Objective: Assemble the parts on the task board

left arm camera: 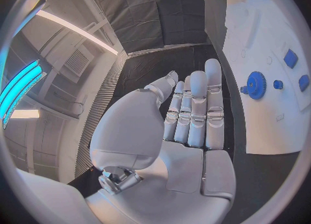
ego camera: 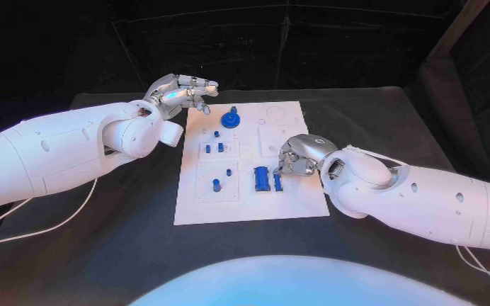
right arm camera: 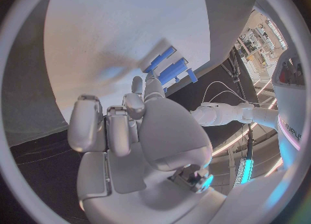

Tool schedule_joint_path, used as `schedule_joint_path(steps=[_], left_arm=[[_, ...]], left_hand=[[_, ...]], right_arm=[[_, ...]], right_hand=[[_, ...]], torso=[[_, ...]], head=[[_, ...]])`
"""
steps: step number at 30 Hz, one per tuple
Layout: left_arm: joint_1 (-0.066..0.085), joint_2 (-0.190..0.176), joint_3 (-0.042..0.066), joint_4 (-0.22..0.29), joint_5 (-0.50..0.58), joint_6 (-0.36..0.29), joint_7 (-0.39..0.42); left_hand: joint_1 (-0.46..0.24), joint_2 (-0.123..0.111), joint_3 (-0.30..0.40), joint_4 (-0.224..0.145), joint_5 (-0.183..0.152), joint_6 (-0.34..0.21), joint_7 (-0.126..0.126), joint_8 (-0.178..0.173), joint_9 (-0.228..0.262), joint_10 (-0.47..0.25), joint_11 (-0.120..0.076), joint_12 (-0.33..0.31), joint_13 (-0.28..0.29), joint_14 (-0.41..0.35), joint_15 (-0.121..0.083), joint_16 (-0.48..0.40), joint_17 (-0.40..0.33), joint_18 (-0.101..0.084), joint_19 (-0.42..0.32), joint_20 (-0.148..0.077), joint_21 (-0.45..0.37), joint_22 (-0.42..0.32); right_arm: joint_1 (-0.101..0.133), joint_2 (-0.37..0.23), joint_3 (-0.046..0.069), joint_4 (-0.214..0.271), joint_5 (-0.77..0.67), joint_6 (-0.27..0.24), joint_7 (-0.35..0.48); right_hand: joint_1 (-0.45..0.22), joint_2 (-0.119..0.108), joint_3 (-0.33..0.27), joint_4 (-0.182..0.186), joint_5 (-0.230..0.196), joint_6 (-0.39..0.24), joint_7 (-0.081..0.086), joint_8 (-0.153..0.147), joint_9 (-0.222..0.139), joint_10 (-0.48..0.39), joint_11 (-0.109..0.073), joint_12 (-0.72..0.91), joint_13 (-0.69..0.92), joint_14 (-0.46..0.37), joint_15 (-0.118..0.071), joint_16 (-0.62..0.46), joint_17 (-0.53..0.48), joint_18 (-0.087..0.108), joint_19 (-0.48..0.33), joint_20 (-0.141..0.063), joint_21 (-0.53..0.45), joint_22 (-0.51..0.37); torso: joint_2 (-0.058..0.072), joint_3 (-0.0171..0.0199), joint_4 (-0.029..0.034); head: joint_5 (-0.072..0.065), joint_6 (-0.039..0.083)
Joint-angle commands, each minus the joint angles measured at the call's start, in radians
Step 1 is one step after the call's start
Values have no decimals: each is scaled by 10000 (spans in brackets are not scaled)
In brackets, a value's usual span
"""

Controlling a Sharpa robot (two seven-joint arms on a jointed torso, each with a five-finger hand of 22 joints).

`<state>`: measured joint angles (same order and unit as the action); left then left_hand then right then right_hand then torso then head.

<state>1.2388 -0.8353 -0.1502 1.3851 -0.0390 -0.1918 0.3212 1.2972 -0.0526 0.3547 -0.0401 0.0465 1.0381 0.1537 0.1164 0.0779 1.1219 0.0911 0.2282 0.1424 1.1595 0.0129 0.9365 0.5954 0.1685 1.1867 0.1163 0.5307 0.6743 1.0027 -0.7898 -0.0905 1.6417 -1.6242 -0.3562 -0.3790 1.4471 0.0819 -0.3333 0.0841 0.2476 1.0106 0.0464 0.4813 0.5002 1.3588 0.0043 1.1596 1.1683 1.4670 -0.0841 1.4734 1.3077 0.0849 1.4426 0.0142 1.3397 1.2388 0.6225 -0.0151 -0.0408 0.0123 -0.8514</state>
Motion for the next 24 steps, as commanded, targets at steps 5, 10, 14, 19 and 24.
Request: schedule_joint_path(steps=[5, 10, 14, 19, 24], left_arm=[[13, 4, 5, 9, 49, 104, 101], [13, -8, 4, 15, 49, 103, 97], [13, -17, 4, 12, 49, 102, 95], [12, -21, 3, -4, 49, 101, 100], [10, 4, 2, -80, 97, 68, 118]], left_hand=[[34, 19, -4, -28, 19, 6, 54, -48, -9, -44, 11, -55, -10, -59, 21, -52, -9, 141, -63, 0, -54, -9], [34, 19, -4, -28, 19, 6, 54, -48, -9, -44, 11, -55, -10, -59, 21, -52, -9, 141, -63, 0, -54, -9], [34, 19, -4, -28, 19, 6, 54, -48, -9, -44, 11, -55, -10, -59, 21, -52, -9, 141, -63, 0, -54, -9], [34, 19, -4, -28, 19, 6, 54, -48, -9, -44, 11, -55, -10, -59, 21, -52, -9, 141, -63, 0, -54, -9], [44, 19, -7, -33, 19, 0, 61, -51, -11, -50, 17, -60, -14, -55, 23, -60, -20, 141, -57, 0, -65, -20]], right_arm=[[-38, 43, 1, -26, -263, 264, -150], [-49, -6, 2, 36, -275, -91, -89], [-54, -132, 2, 176, -211, -735, 162], [-55, -382, 4, 353, 1112, -1630, 1139], [-35, -649, 13, 390, 4724, -2012, 3050]], right_hand=[[17, 40, 31, -59, -72, -2, -65, 47, 11, 401, -355, 1200, 1277, 845, -93, 44, 1648, -163, 55, 16, 57, 9], [9, 88, 50, -41, -21, -21, -72, 98, 16, 405, -363, 1219, 1298, 842, -99, 44, 1646, -163, 46, 10, 70, 23], [-32, 91, 37, -9, 53, -48, -75, 141, 17, 396, -366, 1216, 1298, 838, -104, 32, 1631, -165, 40, 5, 86, 42], [-88, 127, 28, 72, 250, -217, -41, 160, -24, 189, -335, 929, 1055, 815, -87, -37, 1554, -148, -19, 13, 45, -23], [92, 310, 135, 80, 438, -746, 168, -120, -247, -383, -180, 110, 371, 700, 31, -442, 1138, -39, -303, 91, -346, -560]], torso=[[2, -3, 8], [5, 1, 1], [-5, 4, 1], [-18, -12, 16], [-48, -19, -1]], head=[[5, -26], [10, -19], [11, -13], [-33, 43], [38, 179]])
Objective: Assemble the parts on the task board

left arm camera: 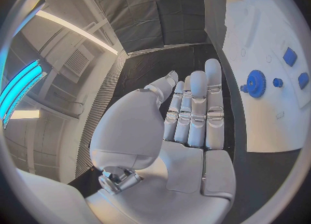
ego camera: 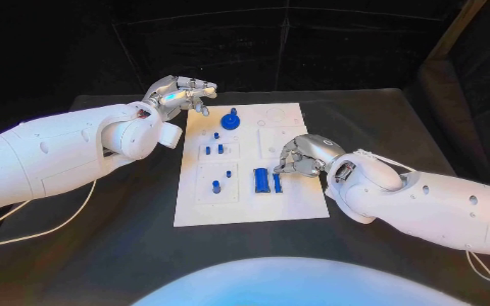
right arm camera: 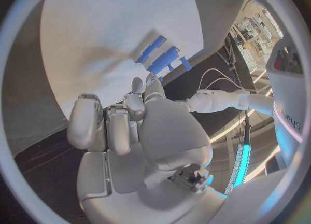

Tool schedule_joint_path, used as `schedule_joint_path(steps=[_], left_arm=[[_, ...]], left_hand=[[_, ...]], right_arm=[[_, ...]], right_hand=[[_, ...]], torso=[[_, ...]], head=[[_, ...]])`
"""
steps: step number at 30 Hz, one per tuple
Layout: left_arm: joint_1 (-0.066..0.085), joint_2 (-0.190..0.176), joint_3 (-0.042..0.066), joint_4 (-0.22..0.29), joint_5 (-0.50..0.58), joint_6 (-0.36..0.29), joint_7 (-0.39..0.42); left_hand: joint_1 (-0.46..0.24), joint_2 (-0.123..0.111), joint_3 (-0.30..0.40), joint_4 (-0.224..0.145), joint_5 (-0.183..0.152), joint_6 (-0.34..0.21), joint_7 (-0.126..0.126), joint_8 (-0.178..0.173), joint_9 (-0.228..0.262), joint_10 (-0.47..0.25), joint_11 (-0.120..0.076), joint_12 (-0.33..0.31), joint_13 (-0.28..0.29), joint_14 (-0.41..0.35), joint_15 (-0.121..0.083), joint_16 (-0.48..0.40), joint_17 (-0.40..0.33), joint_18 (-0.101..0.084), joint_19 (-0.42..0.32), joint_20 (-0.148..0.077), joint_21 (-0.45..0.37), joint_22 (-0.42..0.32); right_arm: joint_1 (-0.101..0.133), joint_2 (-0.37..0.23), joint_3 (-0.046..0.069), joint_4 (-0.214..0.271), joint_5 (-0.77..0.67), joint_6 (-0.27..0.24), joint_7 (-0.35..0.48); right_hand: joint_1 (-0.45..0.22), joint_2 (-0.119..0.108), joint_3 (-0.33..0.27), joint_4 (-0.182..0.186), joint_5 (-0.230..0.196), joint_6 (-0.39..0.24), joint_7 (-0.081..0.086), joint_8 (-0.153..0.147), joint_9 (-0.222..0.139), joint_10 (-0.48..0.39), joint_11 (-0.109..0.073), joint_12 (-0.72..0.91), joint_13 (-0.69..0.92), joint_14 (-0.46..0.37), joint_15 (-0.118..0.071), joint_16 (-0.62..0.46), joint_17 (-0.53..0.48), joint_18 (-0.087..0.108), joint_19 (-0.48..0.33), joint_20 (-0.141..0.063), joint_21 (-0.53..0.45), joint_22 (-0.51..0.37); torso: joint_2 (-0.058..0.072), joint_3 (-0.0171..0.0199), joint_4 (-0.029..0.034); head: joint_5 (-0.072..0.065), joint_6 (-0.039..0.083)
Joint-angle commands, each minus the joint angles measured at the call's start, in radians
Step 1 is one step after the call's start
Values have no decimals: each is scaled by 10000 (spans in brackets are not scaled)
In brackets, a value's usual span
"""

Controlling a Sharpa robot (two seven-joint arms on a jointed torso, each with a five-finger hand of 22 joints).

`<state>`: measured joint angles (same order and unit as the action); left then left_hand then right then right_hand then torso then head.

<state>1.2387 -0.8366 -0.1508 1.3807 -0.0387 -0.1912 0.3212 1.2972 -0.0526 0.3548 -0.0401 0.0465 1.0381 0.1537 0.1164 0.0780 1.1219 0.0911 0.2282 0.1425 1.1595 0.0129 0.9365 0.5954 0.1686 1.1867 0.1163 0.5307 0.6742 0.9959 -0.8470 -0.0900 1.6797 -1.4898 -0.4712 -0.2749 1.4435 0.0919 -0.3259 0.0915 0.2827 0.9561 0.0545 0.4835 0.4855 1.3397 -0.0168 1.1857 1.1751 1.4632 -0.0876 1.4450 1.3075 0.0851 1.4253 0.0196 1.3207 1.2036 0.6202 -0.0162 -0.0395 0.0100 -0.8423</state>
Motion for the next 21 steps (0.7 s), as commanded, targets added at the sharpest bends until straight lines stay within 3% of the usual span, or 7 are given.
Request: schedule_joint_path(steps=[1, 7, 9, 15, 16, 17, 21], left_arm=[[9, 32, 7, -59, 166, 48, 122], [-19, 228, 7, -253, 462, -64, 228], [-35, 300, 8, -354, 589, -148, 298], [-100, 392, 9, -603, 1012, -411, 520], [-125, 434, 9, -671, 1078, -381, 562], [-168, 499, 9, -767, 1149, -324, 626], [-272, 641, 10, -959, 1251, -286, 833]], left_hand=[[45, 19, -8, -33, 19, -1, 62, -51, -12, -51, 18, -60, -16, -55, 23, -61, -21, 140, -57, 0, -66, -21], [30, 10, -25, -25, 18, -6, 64, -53, -13, -53, 24, -64, -20, -70, 31, -78, -33, 136, -66, 5, -85, -35], [36, 7, -37, -27, 19, -8, 64, -52, -13, -57, 29, -69, -27, -133, 45, -120, -57, 131, -110, 13, -132, -65], [122, 14, -42, -55, 28, -19, 129, -50, -17, -172, 172, -173, -111, -1771, 325, -1467, -731, 32, -1349, 217, -1067, -571], [104, -8, -38, -39, 43, -106, 174, -96, -37, -375, 280, -312, -193, -2287, 494, -2157, -1090, -31, -1867, 332, -1473, -806], [62, -60, -58, -21, 72, -205, 190, -152, -59, -541, 345, -419, -250, -2590, 623, -2519, -1268, -97, -2175, 413, -1703, -936], [31, -83, -101, 24, 59, -681, 113, -439, -122, -1138, 657, -884, -556, -3743, 1239, -4548, -2323, -357, -3932, 864, -3158, -1871]], right_arm=[[58, -99, 13, -53, 4347, -904, 2519], [218, 79, 318, -1001, 8879, -817, 4631], [247, 208, 465, -1471, 10047, -603, 5150], [366, 674, 688, -2766, 12248, -50, 6244], [382, 758, 714, -2983, 12532, -27, 6434], [400, 863, 742, -3246, 12875, -26, 6672], [430, 1040, 784, -3696, 13408, 89, 7071]], right_hand=[[316, 343, 170, -58, 143, -374, 171, -290, -207, -571, 90, -733, -192, 652, 113, -466, 832, 45, -323, 71, -456, -616], [891, 564, 410, -225, -128, -874, 658, -1171, -886, -2844, 442, -5258, -4043, -653, 487, -4910, -3105, 939, -2681, 443, -4657, -5575], [1034, 529, 379, -227, -148, -1139, 853, -1585, -1159, -3225, 689, -6207, -4835, -1676, 686, -7715, -5239, 951, -3223, 625, -5720, -6359], [1429, 682, 209, 92, -184, -944, 1133, -2631, -1975, -3494, 1335, -9050, -7722, -3691, 1491, -11530, -7570, 856, -4922, 1360, -8722, -8252], [1436, 682, 153, 175, -191, -841, 1114, -2861, -2157, -3428, 1430, -9465, -8296, -4082, 1746, -12252, -8130, 833, -5152, 1604, -9372, -8700], [1400, 674, 91, 282, -197, -576, 1211, -3248, -2480, -3032, 1575, -9937, -9207, -3761, 1816, -12925, -8943, 1081, -4963, 1856, -10207, -9370], [1257, 586, 160, 225, -252, -337, 1018, -3773, -2940, -2996, 1629, -10438, -10207, -3836, 1947, -13758, -10016, 1006, -4623, 2014, -11108, -10116]], torso=[[-54, -21, -28], [-211, -107, -21], [-259, -130, -16], [-330, -118, -134], [-348, -108, -131], [-389, -97, -122], [-438, -61, -84]], head=[[66, 123], [78, 401], [74, 512], [55, 925], [49, 1015], [54, 1068], [31, 1294]])
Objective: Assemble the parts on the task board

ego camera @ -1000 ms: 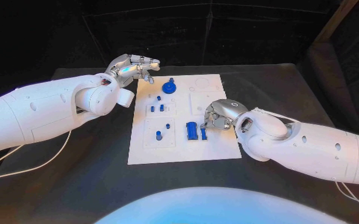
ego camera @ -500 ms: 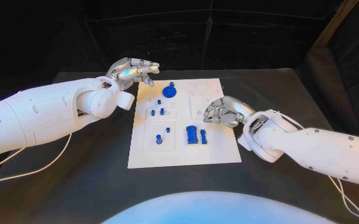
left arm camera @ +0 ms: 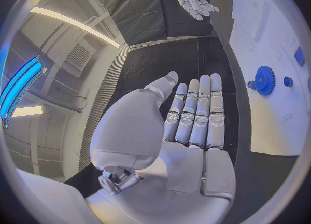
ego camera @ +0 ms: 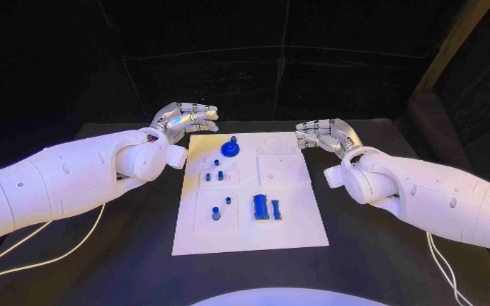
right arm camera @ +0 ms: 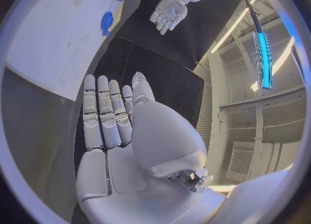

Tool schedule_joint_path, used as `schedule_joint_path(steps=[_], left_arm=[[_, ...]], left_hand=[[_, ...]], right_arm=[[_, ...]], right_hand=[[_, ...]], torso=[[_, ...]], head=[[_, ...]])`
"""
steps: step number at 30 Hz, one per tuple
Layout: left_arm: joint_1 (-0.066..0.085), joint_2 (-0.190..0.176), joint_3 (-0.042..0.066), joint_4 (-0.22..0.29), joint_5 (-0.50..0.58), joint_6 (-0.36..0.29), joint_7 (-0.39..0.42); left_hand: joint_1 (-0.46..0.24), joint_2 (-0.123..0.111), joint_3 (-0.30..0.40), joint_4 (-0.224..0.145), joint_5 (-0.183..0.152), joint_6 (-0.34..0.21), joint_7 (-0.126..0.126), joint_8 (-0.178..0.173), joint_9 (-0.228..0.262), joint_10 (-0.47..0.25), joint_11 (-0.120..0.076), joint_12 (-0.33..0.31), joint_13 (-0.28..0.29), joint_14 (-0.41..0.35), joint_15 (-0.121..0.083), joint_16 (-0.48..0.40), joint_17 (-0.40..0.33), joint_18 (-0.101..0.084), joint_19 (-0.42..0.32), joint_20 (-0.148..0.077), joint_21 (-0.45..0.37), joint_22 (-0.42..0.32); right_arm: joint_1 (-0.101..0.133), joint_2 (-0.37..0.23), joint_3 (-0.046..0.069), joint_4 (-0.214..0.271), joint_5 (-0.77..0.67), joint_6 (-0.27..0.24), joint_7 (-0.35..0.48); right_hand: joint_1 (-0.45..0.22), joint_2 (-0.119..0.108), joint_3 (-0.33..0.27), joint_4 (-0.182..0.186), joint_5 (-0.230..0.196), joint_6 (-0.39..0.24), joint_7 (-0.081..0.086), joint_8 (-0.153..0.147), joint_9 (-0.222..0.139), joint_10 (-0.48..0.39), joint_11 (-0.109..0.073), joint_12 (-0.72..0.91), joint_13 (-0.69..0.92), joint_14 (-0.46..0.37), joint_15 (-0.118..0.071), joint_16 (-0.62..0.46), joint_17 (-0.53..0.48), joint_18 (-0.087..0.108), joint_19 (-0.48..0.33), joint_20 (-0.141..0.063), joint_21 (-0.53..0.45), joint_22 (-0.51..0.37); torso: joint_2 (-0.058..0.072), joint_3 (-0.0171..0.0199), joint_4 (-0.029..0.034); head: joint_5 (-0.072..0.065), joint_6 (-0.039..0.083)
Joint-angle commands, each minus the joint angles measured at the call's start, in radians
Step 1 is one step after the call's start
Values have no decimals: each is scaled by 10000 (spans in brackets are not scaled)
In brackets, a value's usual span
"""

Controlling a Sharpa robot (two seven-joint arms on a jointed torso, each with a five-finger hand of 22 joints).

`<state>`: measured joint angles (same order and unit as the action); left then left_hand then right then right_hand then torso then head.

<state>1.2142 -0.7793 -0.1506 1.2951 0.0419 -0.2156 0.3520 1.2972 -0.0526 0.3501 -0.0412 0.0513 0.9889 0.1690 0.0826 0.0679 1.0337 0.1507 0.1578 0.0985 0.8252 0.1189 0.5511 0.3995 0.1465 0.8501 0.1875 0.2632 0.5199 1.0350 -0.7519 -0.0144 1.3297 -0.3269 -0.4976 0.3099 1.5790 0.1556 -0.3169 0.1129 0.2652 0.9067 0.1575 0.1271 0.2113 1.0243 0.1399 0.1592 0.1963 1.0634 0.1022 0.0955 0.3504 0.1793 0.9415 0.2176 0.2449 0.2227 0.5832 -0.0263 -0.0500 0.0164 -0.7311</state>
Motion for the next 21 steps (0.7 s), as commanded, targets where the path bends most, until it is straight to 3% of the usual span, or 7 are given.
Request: schedule_joint_path(steps=[1, 6, 7, 9, 10, 18, 21], left_arm=[[-46, 106, 8, -143, 455, -109, 605], [-172, 299, 9, -330, 469, -573, 1034], [-146, 260, 0, -284, 235, -155, 338], [-158, 258, 12, -261, 230, -197, 349], [-172, 256, 26, -233, 224, -247, 361], [-492, 199, 348, 416, 84, -1399, 648], [-746, 153, 604, 932, -27, -2316, 876]], left_hand=[[37, -91, -90, 32, 9, -327, -38, -158, -32, -461, 77, -321, -200, -647, 236, -1093, -582, -159, -884, 244, -761, -526], [28, -67, -466, 68, -35, -1048, -43, -189, -31, -1619, -22, -934, -353, -1206, 250, -2554, -1472, -132, -1764, 752, -1677, -1340], [-3847, 526, -1323, 412, -513, -3641, -528, -826, -679, -4145, -466, -1578, -985, -3299, -163, -3292, -2130, -501, -3713, -91, -1875, -2404], [-4168, 526, -1470, 412, -513, -3932, -586, -826, -679, -4463, -513, -1578, -985, -3485, -225, -3540, -2310, -501, -3960, -88, -2632, -2614], [-4391, 526, -1520, 412, -513, -4078, -612, -826, -679, -4611, -538, -1578, -985, -3602, -250, -3596, -2357, -500, -4074, -131, -2632, -2684], [-6773, 526, -2068, 412, -513, -5684, -910, -826, -679, -6196, -1507, -1578, -985, -4886, -1189, -4134, -2815, -709, -5299, -609, -2632, -3382], [-7562, 526, -2248, 412, -513, -6221, -1690, -826, -679, -6723, -1507, -1578, -985, -5315, -1189, -4303, -2964, -709, -5707, -770, -2632, -3613]], right_arm=[[46, 126, 34, -268, 1849, 416, 1284], [68, 276, 48, -477, 1873, 708, 1432], [44, 228, 38, -442, 1227, 240, 781], [46, 220, 39, -402, 1255, 198, 799], [47, 212, 41, -354, 1290, 148, 822], [88, 14, 82, 754, 2085, -1006, 1336], [116, -121, 111, 1511, 2628, -1794, 1687]], right_hand=[[-174, -70, 104, -13, -145, 237, 22, -325, -314, 242, 18, -250, -636, 276, 107, -335, -688, 72, 366, 24, -520, -463], [-394, -166, 292, -196, -261, 373, 115, -630, -745, 395, 85, -532, -1277, 790, 27, -336, -1509, 63, 1053, -42, -957, -937], [-4938, -607, 1120, -1129, -940, -2479, -411, -1271, -1110, -2838, -387, -819, -1963, -2693, -280, -955, -2025, -539, -2163, -676, -1365, -1276], [-5156, -599, 1171, -1129, -994, -2555, -420, -1271, -1167, -2897, -387, -864, -1963, -2738, -300, -955, -2124, -539, -2170, -708, -1418, -1334], [-5676, -644, 1269, -1129, -1081, -2862, -465, -1271, -1221, -3250, -425, -1592, -1963, -3107, -1022, -955, -2204, -539, -2510, -770, -1473, -1385], [-8433, -1556, 1782, -1129, -1512, -4556, -763, -1271, -2113, -5163, -691, -1592, -1963, -5164, -1022, -955, -2562, -819, -4395, -1152, -1742, -2227], [-9366, -1556, 1962, -1129, -1656, -5130, -868, -1271, -2113, -5808, -1399, -1592, -1963, -5860, -1022, -955, -2681, -931, -5034, -1282, -2449, -2227]], torso=[[-59, 49, 27], [-55, 85, 100], [-46, 51, 39], [-50, 53, 44], [-61, 60, 59], [-245, 174, 306], [-333, 228, 424]], head=[[-38, 222], [-40, 287], [-46, 247], [-47, 259], [-51, 293], [-114, 863], [-144, 1136]])
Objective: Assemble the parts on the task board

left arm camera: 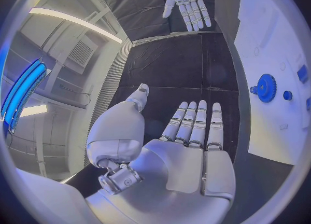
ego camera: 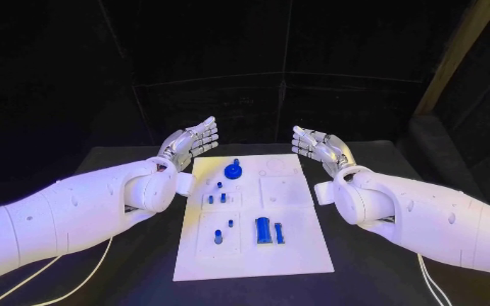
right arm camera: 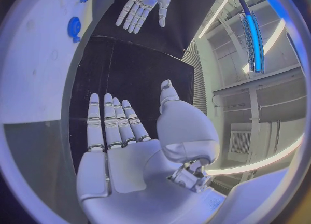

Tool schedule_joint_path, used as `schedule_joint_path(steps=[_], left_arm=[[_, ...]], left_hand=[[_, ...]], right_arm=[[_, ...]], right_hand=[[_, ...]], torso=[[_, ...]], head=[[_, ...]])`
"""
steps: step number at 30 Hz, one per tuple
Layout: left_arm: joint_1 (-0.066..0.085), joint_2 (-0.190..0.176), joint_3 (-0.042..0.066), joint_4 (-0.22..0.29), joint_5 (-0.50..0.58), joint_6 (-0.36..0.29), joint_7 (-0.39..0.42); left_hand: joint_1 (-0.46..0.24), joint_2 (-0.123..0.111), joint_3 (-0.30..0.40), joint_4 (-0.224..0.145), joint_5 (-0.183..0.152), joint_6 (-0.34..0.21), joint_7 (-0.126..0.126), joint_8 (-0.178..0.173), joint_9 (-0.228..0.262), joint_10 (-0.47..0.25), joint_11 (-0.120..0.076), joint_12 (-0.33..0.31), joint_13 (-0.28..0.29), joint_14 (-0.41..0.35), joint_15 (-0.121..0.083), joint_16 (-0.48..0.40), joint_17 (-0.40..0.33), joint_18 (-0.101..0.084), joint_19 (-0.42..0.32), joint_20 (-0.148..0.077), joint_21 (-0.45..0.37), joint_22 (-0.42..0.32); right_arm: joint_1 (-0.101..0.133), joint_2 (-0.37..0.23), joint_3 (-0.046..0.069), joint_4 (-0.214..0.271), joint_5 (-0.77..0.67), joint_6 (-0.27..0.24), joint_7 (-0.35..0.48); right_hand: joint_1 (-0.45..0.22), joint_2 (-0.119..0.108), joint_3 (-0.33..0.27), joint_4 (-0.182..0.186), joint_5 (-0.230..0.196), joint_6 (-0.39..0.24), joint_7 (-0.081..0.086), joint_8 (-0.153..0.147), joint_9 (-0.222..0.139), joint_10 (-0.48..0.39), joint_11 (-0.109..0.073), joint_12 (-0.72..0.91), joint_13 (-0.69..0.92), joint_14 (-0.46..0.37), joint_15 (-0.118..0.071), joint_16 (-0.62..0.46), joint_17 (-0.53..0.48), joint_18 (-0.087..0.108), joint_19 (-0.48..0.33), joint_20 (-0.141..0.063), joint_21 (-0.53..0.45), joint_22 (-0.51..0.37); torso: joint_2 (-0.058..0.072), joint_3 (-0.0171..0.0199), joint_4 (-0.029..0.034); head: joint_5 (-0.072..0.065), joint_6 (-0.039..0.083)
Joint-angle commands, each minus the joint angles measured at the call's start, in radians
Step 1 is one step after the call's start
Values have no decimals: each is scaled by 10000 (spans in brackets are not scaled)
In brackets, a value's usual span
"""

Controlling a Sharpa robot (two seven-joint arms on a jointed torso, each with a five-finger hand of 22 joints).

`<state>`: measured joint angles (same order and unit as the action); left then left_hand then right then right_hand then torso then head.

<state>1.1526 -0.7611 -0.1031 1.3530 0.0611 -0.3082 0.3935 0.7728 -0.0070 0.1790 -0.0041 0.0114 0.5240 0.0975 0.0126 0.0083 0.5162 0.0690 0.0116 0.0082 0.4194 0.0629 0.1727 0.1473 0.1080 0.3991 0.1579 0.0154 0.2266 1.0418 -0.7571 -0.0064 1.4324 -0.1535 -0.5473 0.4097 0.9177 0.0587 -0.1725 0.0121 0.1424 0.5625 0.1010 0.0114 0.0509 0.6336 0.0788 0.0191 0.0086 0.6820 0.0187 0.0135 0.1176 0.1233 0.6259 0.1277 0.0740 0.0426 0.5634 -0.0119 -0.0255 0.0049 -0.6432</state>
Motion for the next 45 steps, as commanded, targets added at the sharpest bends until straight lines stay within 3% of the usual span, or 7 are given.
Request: schedule_joint_path(steps=[1, 6, 7, 10, 11, 14, 45], left_arm=[[-215, -44, 214, 524, -256, -1694, 537], [-645, -121, 647, 1397, -444, -3245, 923], [-708, -132, 711, 1525, -472, -3472, 980], [-861, -160, 865, 1835, -539, -4024, 1117], [-901, -167, 905, 1917, -556, -4168, 1153], [-999, -184, 1003, 2114, -599, -4519, 1240], [-1026, -189, 1031, 2170, -611, -4618, 1265]], left_hand=[[-2555, 70, -598, 41, -114, -1733, -975, -126, -83, -1706, -690, -116, -82, -1388, -629, -576, -487, -1080, -1319, -521, -154, -749], [-3519, 70, -819, 41, -114, -2384, -975, -126, -83, -2352, -690, -116, -82, -1912, -629, -791, -671, -1080, -1816, -719, -154, -1031], [-3693, 70, -857, 41, -114, -2502, -975, -126, -83, -2465, -690, -116, -82, -2005, -629, -827, -705, -1080, -1905, -756, -154, -1084], [-4155, 70, -961, 41, -114, -2814, -975, -126, -83, -2774, -690, -116, -82, -2254, -629, -926, -1473, -1080, -2147, -849, -154, -1219], [-4302, 70, -990, 41, -114, -2915, -975, -126, -83, -2877, -690, -116, -82, -2337, -629, -969, -1473, -1080, -2225, -1579, -154, -1263], [-4741, 70, -1088, 41, -114, -3208, -975, -126, -83, -3163, -690, -116, -82, -2570, -629, -1727, -1473, -1080, -2460, -1579, -154, -1390], [-6835, 70, -1790, 41, -114, -5240, -975, -126, -83, -5162, -690, -116, -82, -4194, -629, -1727, -1473, -1080, -3991, -1579, -154, -2266]], right_arm=[[55, -101, 38, 658, 1020, -1480, 770], [78, -212, 61, 1277, 1464, -2124, 1057], [80, -221, 63, 1329, 1502, -2178, 1082], [82, -229, 64, 1376, 1535, -2227, 1103], [82, -229, 64, 1376, 1535, -2227, 1103], [82, -229, 64, 1376, 1535, -2227, 1103], [82, -229, 64, 1376, 1535, -2227, 1103]], right_hand=[[-3019, -587, 572, -121, -468, -1850, -1010, -114, -509, -2083, -788, -191, -86, -2244, -187, -135, -388, -369, -2057, -422, -740, -426], [-4140, -587, 771, -121, -643, -2540, -1010, -114, -509, -2858, -788, -191, -86, -3078, -187, -135, -1176, -478, -2826, -576, -740, -426], [-4335, -587, 808, -121, -673, -2655, -1010, -114, -509, -2995, -788, -191, -86, -3222, -187, -135, -1176, -478, -2955, -1277, -740, -426], [-4883, -587, 916, -121, -1424, -2995, -1010, -114, -509, -3371, -788, -191, -86, -3629, -187, -135, -1176, -532, -3326, -1277, -740, -426], [-5047, -587, 931, -121, -1424, -3096, -1010, -114, -509, -3486, -788, -191, -86, -3753, -187, -135, -1176, -1233, -3440, -1277, -740, -426], [-5604, -587, 1725, -121, -1424, -3437, -1010, -114, -509, -3870, -788, -191, -86, -4166, -187, -135, -1176, -1233, -3818, -1277, -740, -426], [-8439, -587, 1725, -121, -1424, -5625, -1010, -114, -509, -6336, -788, -191, -86, -6820, -187, -135, -1176, -1233, -6259, -1277, -740, -426]], torso=[[-152, 95, 203], [-192, 119, 255], [-192, 119, 255], [-192, 119, 255], [-192, 119, 255], [-192, 119, 255], [-192, 119, 255]], head=[[-35, 311], [-49, 432], [-49, 432], [-49, 432], [-49, 432], [-49, 432], [-49, 432]])
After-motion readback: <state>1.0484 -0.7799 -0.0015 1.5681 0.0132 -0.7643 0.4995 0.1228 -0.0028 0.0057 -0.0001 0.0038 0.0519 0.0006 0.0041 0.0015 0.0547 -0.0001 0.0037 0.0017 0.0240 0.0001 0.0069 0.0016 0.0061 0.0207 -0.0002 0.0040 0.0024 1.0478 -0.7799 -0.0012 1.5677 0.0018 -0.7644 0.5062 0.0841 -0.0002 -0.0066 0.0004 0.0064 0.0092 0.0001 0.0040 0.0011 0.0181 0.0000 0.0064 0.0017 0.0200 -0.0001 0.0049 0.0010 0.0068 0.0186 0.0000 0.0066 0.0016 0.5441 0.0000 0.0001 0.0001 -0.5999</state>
